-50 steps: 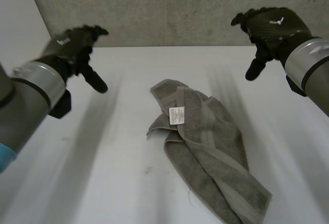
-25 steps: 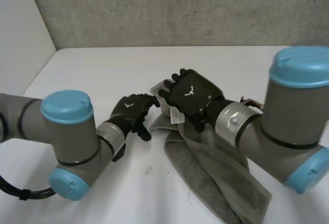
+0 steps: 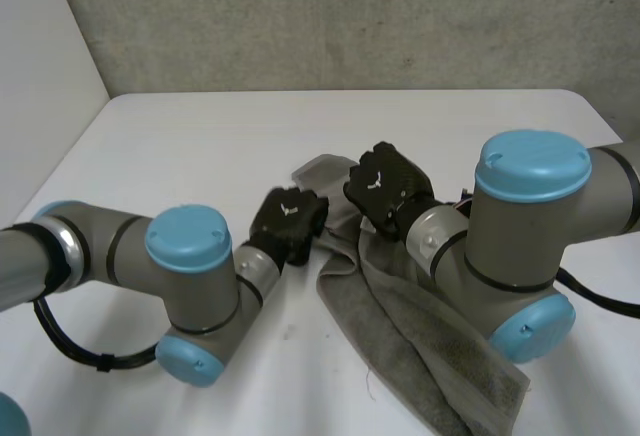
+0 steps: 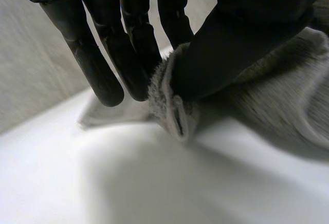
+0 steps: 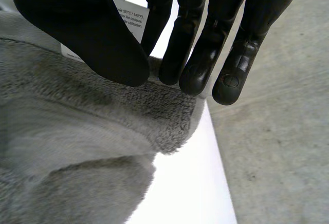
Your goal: Fold the towel.
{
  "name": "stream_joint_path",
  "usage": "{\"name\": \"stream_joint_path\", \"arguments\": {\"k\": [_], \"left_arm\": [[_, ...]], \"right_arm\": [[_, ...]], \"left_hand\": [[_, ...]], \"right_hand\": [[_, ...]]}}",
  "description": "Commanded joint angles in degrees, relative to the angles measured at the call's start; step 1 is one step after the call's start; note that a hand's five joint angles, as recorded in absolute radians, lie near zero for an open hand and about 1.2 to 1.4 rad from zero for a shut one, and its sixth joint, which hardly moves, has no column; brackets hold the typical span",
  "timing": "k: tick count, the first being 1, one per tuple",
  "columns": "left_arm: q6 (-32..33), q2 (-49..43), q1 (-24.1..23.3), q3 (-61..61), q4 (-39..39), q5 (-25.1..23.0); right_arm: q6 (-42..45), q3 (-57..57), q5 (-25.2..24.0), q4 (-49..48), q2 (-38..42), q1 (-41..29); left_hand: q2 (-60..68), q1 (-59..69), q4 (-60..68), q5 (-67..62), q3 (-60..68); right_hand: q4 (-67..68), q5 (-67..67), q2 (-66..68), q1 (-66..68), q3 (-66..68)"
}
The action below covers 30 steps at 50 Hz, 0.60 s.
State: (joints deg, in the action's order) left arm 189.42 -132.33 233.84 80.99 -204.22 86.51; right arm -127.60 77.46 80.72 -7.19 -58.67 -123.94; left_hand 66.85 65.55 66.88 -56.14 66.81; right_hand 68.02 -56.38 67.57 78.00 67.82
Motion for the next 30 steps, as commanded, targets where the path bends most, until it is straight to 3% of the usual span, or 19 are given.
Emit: {"name": "stream_joint_path", "arguments": {"k": [1, 3, 4, 6, 11, 19, 24, 25, 26, 27, 28, 29, 30], "left_arm": [[0.0, 7.3, 1.9, -3.7, -1.6, 6.1], [-0.2, 13.3, 6.3, -6.6, -1.7, 8.9], [-0.2, 13.3, 6.4, -6.6, -1.7, 8.9], [-0.8, 20.0, 11.0, -8.6, -1.7, 10.1], [-0.7, 25.0, 14.6, -8.5, -1.1, 9.9], [-0.5, 29.0, 14.7, 3.0, 3.4, 8.9], [-0.3, 31.2, 14.5, 10.8, 3.6, 6.9], [-0.3, 31.2, 14.5, 10.9, 3.6, 6.9], [-0.2, 31.7, 14.5, 12.9, 3.6, 6.4], [0.0, 32.2, 14.5, 14.5, 3.6, 6.1], [0.0, 32.2, 14.5, 14.5, 3.6, 6.1], [0.1, 32.7, 14.5, 15.9, 3.7, 6.1], [0.1, 33.1, 14.6, 16.7, 3.9, 6.0]], "right_arm": [[-2.1, -8.4, 0.2, -0.8, -0.4, 1.0], [-8.2, -14.8, 2.2, -3.7, -1.7, 3.2], [-8.2, -14.8, 2.2, -3.7, -1.7, 3.2], [-18.6, -19.1, 7.1, -9.6, -5.6, 7.0], [-27.3, -19.9, 10.3, -11.5, -10.5, 14.4], [-26.3, -15.2, 5.0, -1.4, -7.2, 15.8], [-24.5, -15.0, 4.6, 3.9, -2.2, 15.9], [-23.8, -14.9, 4.7, 5.9, -1.0, 15.8], [-23.8, -14.9, 4.7, 6.0, -1.0, 15.8], [-23.4, -14.2, 4.7, 8.0, -0.4, 15.7], [-23.4, -14.2, 4.7, 8.0, -0.4, 15.7], [-23.7, -13.3, 4.5, 9.9, -0.2, 15.7], [-24.4, -11.8, 4.6, 11.7, -0.2, 15.7]], "left_hand": [[13.1, 14.5, 13.1, -13.9, 13.2], [13.1, 14.5, 13.1, -13.9, 13.2], [13.1, 14.5, 13.1, -13.9, 13.2], [13.1, 14.5, 13.1, -13.9, 13.2], [13.1, 14.5, 13.1, -13.9, 13.2], [13.1, 14.5, 13.1, -13.9, 13.2], [13.1, 14.5, 13.1, -13.9, 13.2], [13.1, 14.5, 13.1, -13.9, 13.2], [13.1, 14.5, 13.1, -13.9, 13.2], [13.1, 14.5, 13.1, -13.9, 13.2], [13.1, 14.5, 13.1, -13.9, 13.2], [13.1, 14.5, 13.1, -13.9, 13.2], [13.1, 14.5, 13.1, -13.9, 13.2]], "right_hand": [[12.0, -13.6, 12.4, 2.0, 12.2], [12.0, -13.6, 12.4, 2.0, 12.2], [12.0, -13.6, 12.4, 2.0, 12.2], [12.0, -13.6, 12.4, 2.0, 12.2], [12.0, -13.6, 12.4, 2.0, 12.2], [12.0, -13.6, 12.4, 2.0, 12.2], [12.0, -13.6, 12.4, 2.0, 12.2], [1.2, -2.9, 1.7, -8.8, 1.4], [1.1, -2.7, 1.6, -8.9, 1.3], [-28.4, 26.7, -27.9, -38.3, -28.2], [-28.7, 27.0, -28.2, -38.6, -28.5], [-52.5, 50.8, -52.0, -62.5, -52.3], [-58.0, 56.4, -57.6, -68.0, -57.8]]}}
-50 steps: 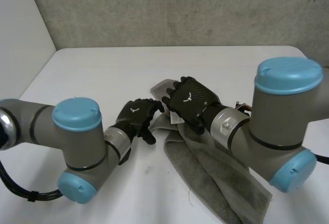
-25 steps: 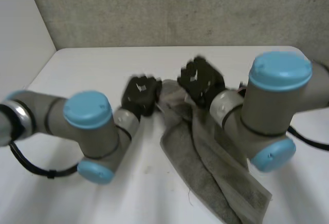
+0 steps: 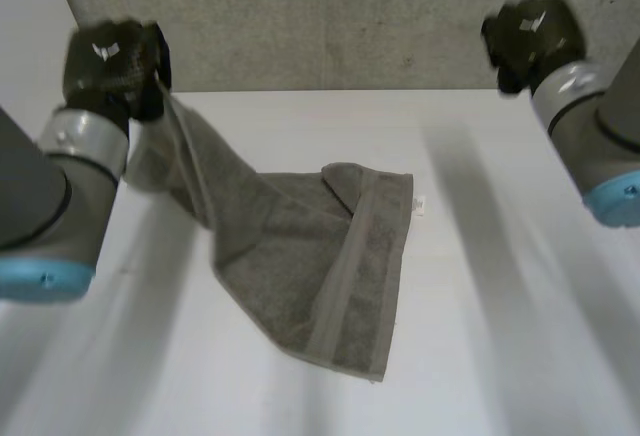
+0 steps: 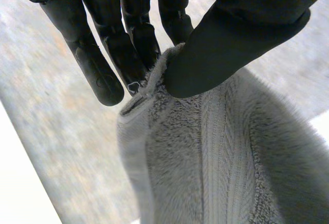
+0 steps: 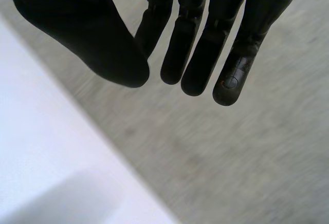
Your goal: Fold the towel.
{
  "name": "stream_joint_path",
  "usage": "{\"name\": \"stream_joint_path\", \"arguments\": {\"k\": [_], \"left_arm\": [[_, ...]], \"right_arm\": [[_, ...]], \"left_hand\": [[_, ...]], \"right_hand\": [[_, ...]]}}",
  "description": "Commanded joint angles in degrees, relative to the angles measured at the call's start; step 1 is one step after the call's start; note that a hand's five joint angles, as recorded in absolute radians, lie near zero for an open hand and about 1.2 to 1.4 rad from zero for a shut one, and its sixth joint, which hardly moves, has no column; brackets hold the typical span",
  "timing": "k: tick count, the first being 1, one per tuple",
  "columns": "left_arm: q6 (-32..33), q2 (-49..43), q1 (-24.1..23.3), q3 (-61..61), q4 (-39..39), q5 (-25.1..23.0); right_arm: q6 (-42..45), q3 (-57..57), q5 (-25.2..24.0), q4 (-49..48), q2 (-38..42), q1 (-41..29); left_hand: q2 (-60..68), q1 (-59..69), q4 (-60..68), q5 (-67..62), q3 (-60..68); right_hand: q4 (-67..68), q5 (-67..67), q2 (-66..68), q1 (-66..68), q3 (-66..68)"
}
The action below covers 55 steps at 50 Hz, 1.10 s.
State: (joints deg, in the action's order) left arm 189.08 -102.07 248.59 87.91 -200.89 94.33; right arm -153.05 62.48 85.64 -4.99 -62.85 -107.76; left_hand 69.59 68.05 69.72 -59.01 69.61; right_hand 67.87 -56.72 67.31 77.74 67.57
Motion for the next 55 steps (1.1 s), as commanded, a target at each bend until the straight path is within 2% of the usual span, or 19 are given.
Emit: {"name": "stream_joint_path", "arguments": {"k": [1, 7, 9, 15, 20, 28, 34, 41, 55], "left_arm": [[0.4, 2.8, -0.1, 9.8, 0.6, -1.8], [0.3, 6.4, 0.4, 10.3, 0.8, -1.8], [0.3, 7.6, 0.5, 10.0, 0.8, -1.8], [0.3, 9.8, 0.7, 7.6, 0.5, -1.9], [0.0, 9.6, 0.8, 8.1, 0.5, -1.8], [-0.2, 9.1, 0.9, 11.5, 0.1, -1.6], [-0.2, 9.1, 0.9, 12.4, 0.1, -1.6], [-0.4, 8.9, 0.9, 12.7, 0.1, -1.6], [-0.4, 8.6, 0.9, 13.1, -0.1, -1.6]], "right_arm": [[1.1, 3.2, -0.3, 9.6, 4.0, -0.5], [-5.8, 14.2, -1.2, 12.4, -0.9, -1.1], [-9.2, 20.6, -2.7, 11.9, -5.2, -3.9], [-12.0, 28.6, -5.4, 11.2, -9.0, -8.1], [-13.5, 38.3, -6.2, 3.3, -10.6, -13.3], [-14.7, 45.6, -6.3, -7.2, -10.2, -17.1], [-16.8, 47.9, -6.4, -13.5, -9.5, -19.7], [-17.5, 47.5, -6.4, -16.0, -7.6, -21.5], [-17.5, 45.4, -6.4, -17.2, -2.5, -24.1]], "left_hand": [[10.4, 11.9, 10.3, -11.0, 10.4], [10.4, 11.9, 10.3, -11.0, 10.4], [10.4, 11.9, 10.3, -11.0, 10.4], [10.4, 11.9, 10.3, -11.0, 10.4], [10.4, 11.9, 10.3, -11.0, 10.4], [10.4, 11.9, 10.3, -11.0, 10.4], [10.4, 11.9, 10.3, -11.0, 10.4], [10.4, 11.9, 10.3, -11.0, 10.4], [10.4, 11.9, 10.3, -11.0, 10.4]], "right_hand": [[-57.9, 56.7, -57.3, -67.7, -57.6], [-57.9, 56.7, -57.3, -67.7, -57.6], [-57.9, 56.7, -57.3, -67.7, -57.6], [-57.9, 56.7, -57.3, -67.7, -57.6], [-54.3, 53.1, -53.7, -64.1, -54.0], [-46.4, 45.2, -45.8, -56.2, -46.1], [-39.6, 38.5, -39.1, -49.5, -39.3], [-35.9, 34.8, -35.4, -45.8, -35.6], [-37.4, 36.3, -36.9, -47.3, -37.1]]}}
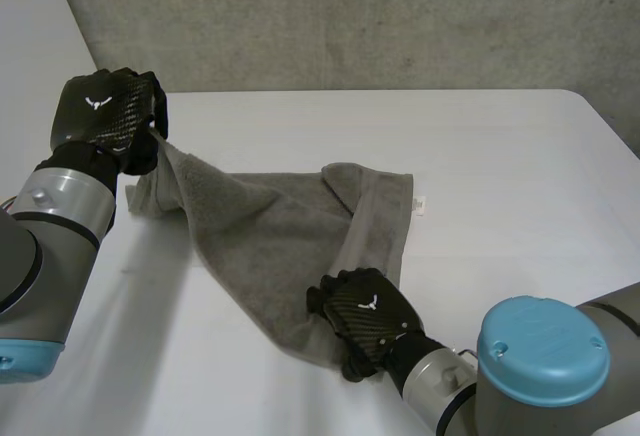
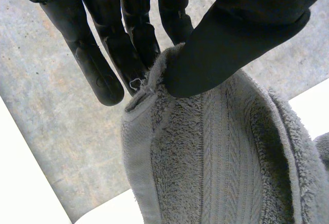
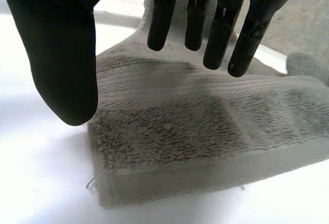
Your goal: Fold the towel.
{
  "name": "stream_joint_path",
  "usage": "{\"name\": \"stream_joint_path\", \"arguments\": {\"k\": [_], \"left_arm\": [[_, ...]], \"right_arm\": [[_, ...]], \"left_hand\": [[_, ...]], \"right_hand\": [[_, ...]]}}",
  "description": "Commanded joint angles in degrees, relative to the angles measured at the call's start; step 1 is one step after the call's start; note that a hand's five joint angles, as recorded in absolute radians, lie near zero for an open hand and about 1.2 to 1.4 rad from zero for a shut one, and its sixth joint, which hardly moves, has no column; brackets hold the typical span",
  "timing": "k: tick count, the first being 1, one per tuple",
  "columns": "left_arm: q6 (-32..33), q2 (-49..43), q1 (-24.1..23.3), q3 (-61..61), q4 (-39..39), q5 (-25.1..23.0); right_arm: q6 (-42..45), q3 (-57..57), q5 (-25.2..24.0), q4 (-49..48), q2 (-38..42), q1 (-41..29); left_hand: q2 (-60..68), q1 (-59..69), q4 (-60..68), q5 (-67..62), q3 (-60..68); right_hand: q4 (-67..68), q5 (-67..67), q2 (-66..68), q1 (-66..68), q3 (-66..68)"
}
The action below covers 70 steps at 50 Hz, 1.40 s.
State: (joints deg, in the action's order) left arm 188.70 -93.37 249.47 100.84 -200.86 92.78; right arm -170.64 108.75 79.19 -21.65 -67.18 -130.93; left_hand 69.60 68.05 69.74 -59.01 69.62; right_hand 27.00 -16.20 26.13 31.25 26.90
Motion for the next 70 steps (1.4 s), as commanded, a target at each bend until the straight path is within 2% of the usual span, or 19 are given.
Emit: {"name": "stream_joint_path", "arguments": {"k": [1, 19, 24, 26, 27, 29, 30, 36, 42, 43, 44, 45, 54, 70], "left_arm": [[0.0, -0.1, 0.0, 0.1, -0.1, 0.0], [0.0, -0.1, 0.0, 0.2, -0.1, 0.0], [0.0, -0.1, 0.0, 0.3, -0.1, 0.0], [0.0, -0.1, 0.0, 0.3, -0.1, 0.0], [0.0, -0.1, 0.0, 0.3, -0.1, 0.0], [0.0, -0.1, 0.0, 0.4, -0.1, 0.0], [0.0, -0.1, 0.0, 0.4, -0.1, 0.0], [0.0, -0.1, 0.0, 0.4, -0.1, 0.0], [0.0, -0.1, 0.0, 0.4, -0.1, 0.0], [0.0, -0.1, 0.0, 0.4, -0.1, 0.0], [0.0, -0.1, 0.0, 0.5, -0.1, 0.0], [0.0, -0.1, 0.0, 0.5, -0.1, 0.0], [0.1, -0.2, 0.1, 1.2, -0.3, -0.1], [0.0, -0.2, 0.8, 1.4, -0.3, -0.1]], "right_arm": [[0.1, -1.1, 0.1, -1.1, 2.5, -1.3], [1.0, -4.0, 1.1, -6.6, 6.1, -1.7], [1.1, -5.2, 1.2, -6.6, 7.4, -1.3], [2.0, -5.7, 1.2, -6.6, 7.9, -1.3], [2.0, -5.7, 1.2, -6.6, 7.9, -1.3], [3.2, -6.2, 1.3, -6.6, 8.1, -1.1], [3.2, -6.2, 1.3, -6.6, 8.1, -1.1], [3.7, -7.2, 1.4, -5.9, 8.0, -0.6], [3.9, -7.9, 1.6, -2.2, 7.0, 3.1], [3.8, -8.1, 1.6, -0.3, 6.4, 3.1], [3.9, -8.2, 1.6, 1.8, 5.8, 3.1], [3.6, -8.2, 1.6, 3.2, 4.9, 3.0], [2.2, -6.5, 0.8, 4.2, 3.5, 2.8], [1.7, -7.2, 0.8, 0.4, 8.7, 0.2]], "left_hand": [[10.4, 11.9, 10.3, -11.0, 10.4], [10.4, 11.9, 10.3, -11.0, 10.4], [10.4, 11.9, 10.3, -11.0, 10.4], [10.4, 11.9, 10.3, -11.0, 10.4], [10.4, 11.9, 10.3, -11.0, 10.4], [10.4, 11.9, 10.3, -11.0, 10.4], [10.4, 11.9, 10.3, -11.0, 10.4], [10.4, 11.9, 10.3, -11.0, 10.4], [10.4, 11.9, 10.3, -11.0, 10.4], [10.4, 11.9, 10.3, -11.0, 10.4], [10.4, 11.9, 10.3, -11.0, 10.4], [10.4, 11.9, 10.3, -11.0, 10.4], [10.4, 11.9, 10.3, -11.0, 10.4], [10.4, 11.9, 10.3, -11.0, 10.4]], "right_hand": [[3.6, -4.4, 4.5, -0.6, 3.7], [13.4, -14.2, 14.2, 9.1, 13.5], [24.6, -25.4, 25.5, 20.4, 24.7], [37.5, -38.3, 38.4, 33.2, 37.6], [37.6, -38.4, 38.5, 33.3, 37.7], [52.9, -53.7, 53.8, 48.7, 53.0], [53.0, -53.8, 53.9, 48.7, 53.1], [53.0, -53.8, 53.9, 48.7, 53.1], [53.0, -53.8, 53.9, 48.7, 53.1], [33.2, -34.0, 34.1, 29.0, 33.3], [5.7, -6.5, 6.6, 1.5, 5.8], [0.8, -1.6, 1.7, -3.5, 0.9], [-0.6, -0.2, 0.3, -4.9, -0.5], [5.4, -6.2, 6.3, 1.2, 5.5]]}}
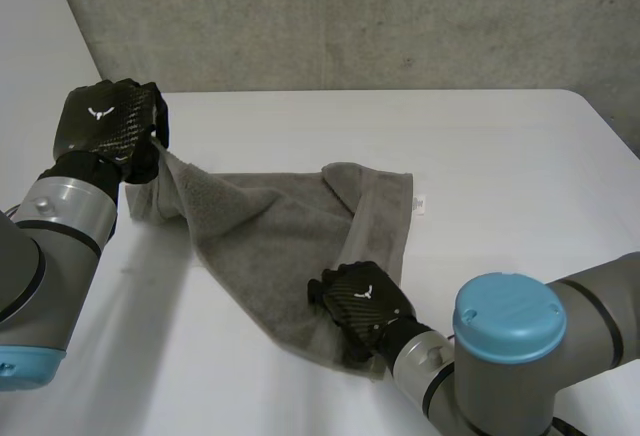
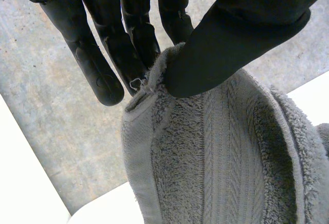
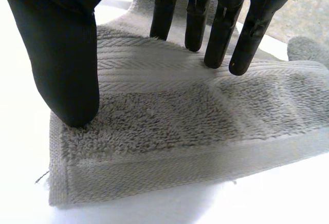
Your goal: Fold the towel.
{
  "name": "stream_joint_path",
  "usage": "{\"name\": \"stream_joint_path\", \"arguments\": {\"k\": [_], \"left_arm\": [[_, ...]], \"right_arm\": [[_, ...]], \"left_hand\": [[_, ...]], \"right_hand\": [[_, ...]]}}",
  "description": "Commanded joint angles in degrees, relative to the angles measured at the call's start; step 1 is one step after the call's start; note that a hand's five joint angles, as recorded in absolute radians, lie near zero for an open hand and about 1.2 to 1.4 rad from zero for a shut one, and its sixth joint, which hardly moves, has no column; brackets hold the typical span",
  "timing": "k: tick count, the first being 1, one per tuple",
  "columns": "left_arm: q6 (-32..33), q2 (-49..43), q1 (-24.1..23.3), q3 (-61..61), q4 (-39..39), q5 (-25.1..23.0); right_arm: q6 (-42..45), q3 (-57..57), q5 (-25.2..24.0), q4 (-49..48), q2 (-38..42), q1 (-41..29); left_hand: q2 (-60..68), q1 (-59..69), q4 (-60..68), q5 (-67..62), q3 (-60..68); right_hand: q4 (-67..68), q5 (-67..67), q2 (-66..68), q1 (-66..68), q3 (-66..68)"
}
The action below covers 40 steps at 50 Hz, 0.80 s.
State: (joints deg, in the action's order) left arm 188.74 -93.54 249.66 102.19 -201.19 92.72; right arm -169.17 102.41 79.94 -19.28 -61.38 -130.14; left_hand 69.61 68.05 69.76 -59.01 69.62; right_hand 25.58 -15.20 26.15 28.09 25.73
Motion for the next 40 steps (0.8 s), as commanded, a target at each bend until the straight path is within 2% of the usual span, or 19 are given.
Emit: {"name": "stream_joint_path", "arguments": {"k": [1, 4, 6, 7, 9, 10, 11, 20, 24, 26, 31, 33, 40], "left_arm": [[0.0, -0.1, 0.6, 0.0, 0.0, 0.0], [0.0, -0.1, 0.6, 0.0, 0.0, 0.0], [0.0, -0.1, 0.6, 0.0, 0.0, 0.0], [0.0, -0.1, 0.6, 0.0, 0.0, 0.0], [0.0, -0.1, 0.6, 0.0, 0.0, 0.0], [0.0, -0.2, 0.6, 0.0, 0.0, 0.0], [0.0, -0.2, 0.6, 0.0, 0.0, 0.0], [0.0, -0.3, 0.6, -0.1, 0.0, 0.0], [0.0, -0.2, 0.6, 0.0, 0.1, 0.0], [0.0, -0.2, 0.6, 0.0, 0.1, 0.0], [0.0, 0.3, 0.4, 0.1, 0.3, 0.0], [0.0, 0.4, 0.3, 0.2, 0.3, 0.0], [0.1, 0.5, 0.1, 1.1, 0.2, 0.0]], "right_arm": [[0.4, -1.2, 0.0, -2.1, 3.4, -0.6], [0.4, -1.6, 0.1, -2.1, 3.8, -0.6], [0.4, -2.3, 0.1, -2.2, 4.2, -0.5], [0.4, -2.3, 0.1, -2.2, 4.2, -0.5], [0.4, -2.8, 0.4, -2.8, 4.4, -0.4], [0.4, -2.8, 0.4, -2.8, 4.4, -0.4], [0.3, -2.8, 0.5, -3.4, 4.3, 0.1], [0.3, -3.3, 0.9, -3.5, 0.1, 0.3], [1.1, -3.3, 0.5, -2.3, -3.7, 3.1], [2.3, -3.4, 0.0, 1.3, -6.5, 5.3], [4.3, -4.4, -0.1, 5.7, -8.1, 7.1], [7.3, -5.7, -0.7, 11.0, -8.8, 9.7], [8.4, -5.6, -3.0, 14.4, -7.5, 11.1]], "left_hand": [[10.4, 11.9, 10.2, -11.0, 10.4], [10.4, 11.9, 10.2, -11.0, 10.4], [10.4, 11.9, 10.2, -11.0, 10.4], [10.4, 11.9, 10.2, -11.0, 10.4], [10.4, 11.9, 10.2, -11.0, 10.4], [10.4, 11.9, 10.2, -11.0, 10.4], [10.4, 11.9, 10.2, -11.0, 10.4], [10.4, 11.9, 10.2, -11.0, 10.4], [10.4, 11.9, 10.2, -11.0, 10.4], [10.4, 11.9, 10.2, -11.0, 10.4], [10.4, 11.9, 10.2, -11.0, 10.4], [10.4, 11.9, 10.2, -11.0, 10.4], [10.4, 11.9, 10.2, -11.0, 10.4]], "right_hand": [[8.4, -8.8, 7.8, 5.9, 8.2], [10.6, -11.0, 10.0, 8.1, 10.4], [21.4, -21.8, 20.9, 18.9, 21.3], [21.5, -21.9, 20.9, 19.0, 21.4], [43.4, -43.8, 42.9, 40.9, 43.3], [43.5, -43.9, 43.0, 41.0, 43.4], [54.3, -54.7, 53.7, 51.8, 54.2], [54.4, -54.8, 53.8, 51.9, 54.3], [54.4, -54.8, 53.8, 51.9, 54.3], [54.4, -54.8, 53.8, 51.9, 54.3], [54.4, -54.8, 53.8, 51.9, 54.3], [54.4, -54.8, 53.8, 51.9, 54.3], [54.4, -54.8, 53.8, 51.9, 54.3]]}}
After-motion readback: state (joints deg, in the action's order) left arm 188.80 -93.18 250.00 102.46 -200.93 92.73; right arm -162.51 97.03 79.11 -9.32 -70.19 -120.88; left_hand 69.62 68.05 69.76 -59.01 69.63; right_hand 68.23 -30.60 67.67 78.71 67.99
